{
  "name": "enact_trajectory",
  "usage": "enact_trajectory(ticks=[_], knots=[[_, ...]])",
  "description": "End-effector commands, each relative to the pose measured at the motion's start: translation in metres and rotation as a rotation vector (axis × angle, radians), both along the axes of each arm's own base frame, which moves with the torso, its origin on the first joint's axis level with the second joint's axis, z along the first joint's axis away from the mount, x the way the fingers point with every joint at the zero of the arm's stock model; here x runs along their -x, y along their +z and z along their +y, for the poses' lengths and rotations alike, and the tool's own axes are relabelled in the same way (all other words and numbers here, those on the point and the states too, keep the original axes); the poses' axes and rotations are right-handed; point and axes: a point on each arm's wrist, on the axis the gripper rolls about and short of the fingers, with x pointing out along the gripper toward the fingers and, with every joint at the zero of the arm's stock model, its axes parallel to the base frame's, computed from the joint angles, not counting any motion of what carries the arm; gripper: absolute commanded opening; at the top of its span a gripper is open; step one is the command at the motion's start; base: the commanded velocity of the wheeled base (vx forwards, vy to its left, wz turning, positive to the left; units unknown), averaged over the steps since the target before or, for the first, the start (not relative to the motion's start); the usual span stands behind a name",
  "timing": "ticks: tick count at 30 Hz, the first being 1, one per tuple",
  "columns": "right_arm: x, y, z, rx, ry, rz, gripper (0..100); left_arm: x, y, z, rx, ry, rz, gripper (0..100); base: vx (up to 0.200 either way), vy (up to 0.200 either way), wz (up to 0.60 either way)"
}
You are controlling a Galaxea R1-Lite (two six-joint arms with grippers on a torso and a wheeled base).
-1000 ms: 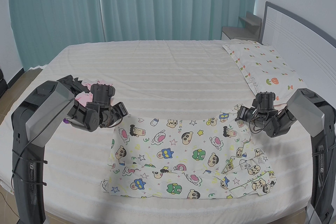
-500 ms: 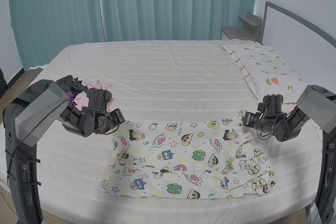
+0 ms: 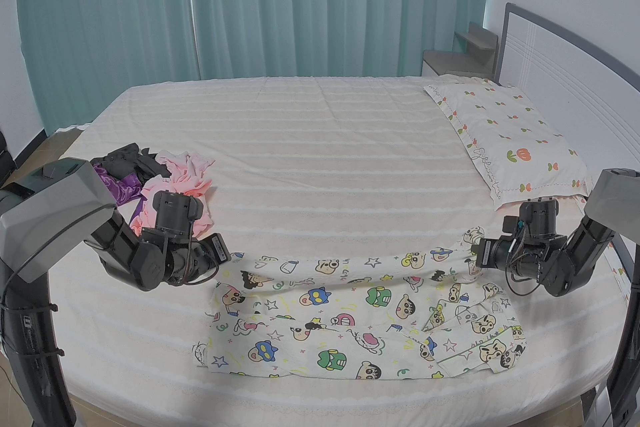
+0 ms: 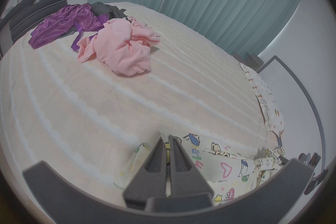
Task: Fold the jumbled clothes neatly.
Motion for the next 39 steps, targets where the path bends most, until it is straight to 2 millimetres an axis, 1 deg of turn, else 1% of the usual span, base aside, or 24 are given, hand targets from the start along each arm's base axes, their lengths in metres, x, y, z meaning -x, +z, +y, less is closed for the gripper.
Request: enact_trajectory(ticks=[1,3,5,7,13,17,18,22,23,24,25,30,33,37,39], knots=[[0.027,-0.01,-0.002,0.029,0.024,0.036,0,0.028,-0.009,-0.005,-0.02,-0.034,0.029,0,0.0,0.0,0.0],[0.037,-0.015,-0.002,0.043,0.032,0.054,0,0.039,-0.014,-0.006,-0.038,-0.053,0.046,0,0.0,0.0,0.0],[0.041,-0.019,-0.003,0.054,0.038,0.065,0,0.043,-0.017,-0.005,-0.046,-0.06,0.049,0,0.0,0.0,0.0],[0.051,-0.026,-0.004,0.074,0.051,0.089,0,0.047,-0.022,-0.006,-0.053,-0.069,0.052,0,0.0,0.0,0.0],[0.065,-0.035,-0.005,0.085,0.063,0.117,0,0.049,-0.024,-0.006,-0.054,-0.071,0.056,0,0.0,0.0,0.0],[0.073,-0.039,-0.006,0.1,0.074,0.137,0,0.049,-0.03,-0.006,-0.06,-0.07,0.074,0,0.0,0.0,0.0],[0.078,-0.042,-0.007,0.111,0.083,0.154,0,0.049,-0.034,-0.006,-0.061,-0.069,0.085,0,0.0,0.0,0.0],[0.082,-0.043,-0.007,0.122,0.093,0.159,0,0.049,-0.036,-0.006,-0.063,-0.07,0.092,0,0.0,0.0,0.0],[0.083,-0.046,-0.007,0.123,0.094,0.16,100,0.049,-0.038,-0.006,-0.063,-0.069,0.097,0,0.0,0.0,0.0],[0.083,-0.046,-0.007,0.123,0.094,0.16,100,0.049,-0.038,-0.006,-0.063,-0.069,0.097,0,0.0,0.0,0.0],[0.085,-0.048,-0.007,0.123,0.095,0.163,100,0.048,-0.04,-0.007,-0.06,-0.065,0.099,100,0.0,0.0,0.0],[0.094,-0.044,-0.009,0.11,0.089,0.142,100,0.049,-0.039,-0.004,-0.05,-0.049,0.104,100,0.0,0.0,0.0],[0.098,-0.041,-0.016,0.107,0.061,0.113,100,0.05,-0.035,0.0,-0.016,-0.011,0.101,100,0.0,0.0,0.0],[0.103,-0.036,-0.032,0.105,-0.002,0.061,100,0.05,-0.023,0.012,0.054,0.064,0.062,100,0.0,0.0,0.0],[0.107,-0.032,-0.036,0.1,-0.02,0.041,100,0.048,-0.017,0.018,0.087,0.099,0.039,100,0.0,0.0,0.0]])
